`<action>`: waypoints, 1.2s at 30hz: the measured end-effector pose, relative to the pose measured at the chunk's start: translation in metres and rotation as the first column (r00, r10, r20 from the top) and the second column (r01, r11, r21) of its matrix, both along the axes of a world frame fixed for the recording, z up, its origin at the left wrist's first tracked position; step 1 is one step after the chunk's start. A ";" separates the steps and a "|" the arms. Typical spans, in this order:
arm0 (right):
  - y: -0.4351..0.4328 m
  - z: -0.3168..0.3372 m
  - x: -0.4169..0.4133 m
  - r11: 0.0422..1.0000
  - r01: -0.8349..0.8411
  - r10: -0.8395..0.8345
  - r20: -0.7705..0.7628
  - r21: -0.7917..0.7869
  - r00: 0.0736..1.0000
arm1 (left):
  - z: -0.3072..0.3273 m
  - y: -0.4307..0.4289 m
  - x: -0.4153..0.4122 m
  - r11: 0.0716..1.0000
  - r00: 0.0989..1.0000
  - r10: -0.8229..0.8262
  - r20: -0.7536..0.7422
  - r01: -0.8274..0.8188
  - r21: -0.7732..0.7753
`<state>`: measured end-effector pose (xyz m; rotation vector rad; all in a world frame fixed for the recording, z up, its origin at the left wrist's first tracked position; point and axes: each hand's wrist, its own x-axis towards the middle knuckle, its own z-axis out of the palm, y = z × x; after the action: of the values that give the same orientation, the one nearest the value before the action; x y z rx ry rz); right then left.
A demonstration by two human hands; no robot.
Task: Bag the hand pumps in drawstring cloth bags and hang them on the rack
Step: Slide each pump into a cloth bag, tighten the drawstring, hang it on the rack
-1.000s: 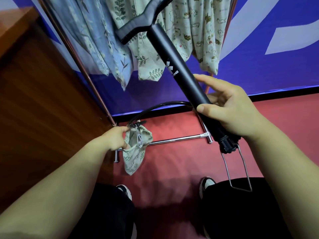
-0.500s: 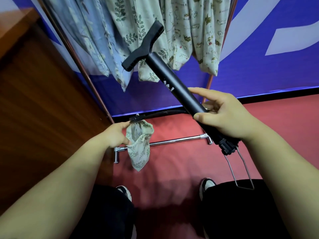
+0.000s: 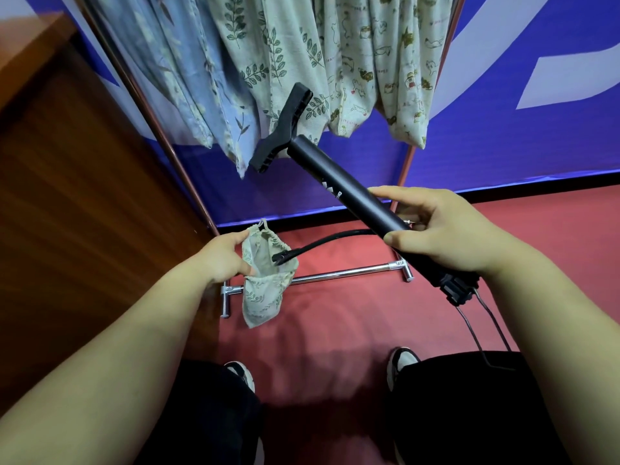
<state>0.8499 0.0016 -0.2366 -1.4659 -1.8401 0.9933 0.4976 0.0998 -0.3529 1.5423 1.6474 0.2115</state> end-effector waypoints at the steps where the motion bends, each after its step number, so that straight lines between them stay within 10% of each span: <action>1: 0.000 -0.001 0.000 1.000 -0.003 0.003 0.019 0.000 1.000 | 0.001 -0.002 0.002 1.000 1.000 -0.005 0.009 0.005 -0.012; 15: 0.006 -0.005 -0.007 0.991 -0.114 0.130 0.343 -0.066 0.930 | 0.004 0.011 0.005 0.996 0.944 0.065 0.324 -0.043 -0.074; 30: 0.009 -0.018 -0.026 0.959 -0.146 0.261 0.552 -0.243 0.792 | 0.009 0.007 0.017 0.984 0.935 0.120 0.335 -0.156 0.082; 36: 0.012 -0.027 -0.037 0.931 -0.136 0.316 0.563 -0.337 0.764 | 0.038 -0.020 0.050 0.993 0.952 -0.068 0.298 0.037 0.108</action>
<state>0.8128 0.0140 -0.2636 -1.9351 -2.4697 0.9925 0.5477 0.0800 -0.3151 1.5407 1.3712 0.4853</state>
